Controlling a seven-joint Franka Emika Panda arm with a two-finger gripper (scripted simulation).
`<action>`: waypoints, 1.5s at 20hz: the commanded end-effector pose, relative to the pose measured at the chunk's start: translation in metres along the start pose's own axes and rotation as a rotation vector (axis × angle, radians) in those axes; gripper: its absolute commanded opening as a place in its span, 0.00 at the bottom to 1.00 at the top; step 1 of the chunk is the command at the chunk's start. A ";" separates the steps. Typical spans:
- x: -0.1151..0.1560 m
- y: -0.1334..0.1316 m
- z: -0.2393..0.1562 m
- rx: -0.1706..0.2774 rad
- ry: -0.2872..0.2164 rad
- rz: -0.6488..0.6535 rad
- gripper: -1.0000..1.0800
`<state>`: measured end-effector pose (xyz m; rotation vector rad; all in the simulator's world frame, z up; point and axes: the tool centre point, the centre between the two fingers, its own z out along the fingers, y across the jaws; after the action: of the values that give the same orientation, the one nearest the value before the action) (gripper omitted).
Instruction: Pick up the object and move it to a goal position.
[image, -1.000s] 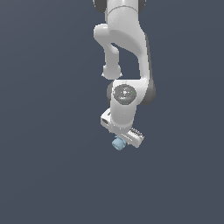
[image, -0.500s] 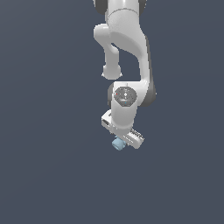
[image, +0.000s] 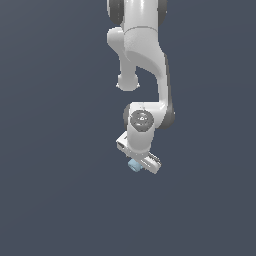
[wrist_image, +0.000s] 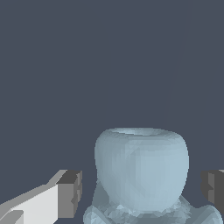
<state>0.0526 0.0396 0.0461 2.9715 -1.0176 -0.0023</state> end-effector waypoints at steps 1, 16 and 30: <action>0.001 0.000 0.006 0.001 0.001 0.001 0.96; 0.001 -0.001 0.005 0.001 0.001 0.000 0.00; 0.002 0.029 -0.043 0.002 0.001 0.000 0.00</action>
<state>0.0394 0.0200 0.0792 2.9725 -1.0179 -0.0017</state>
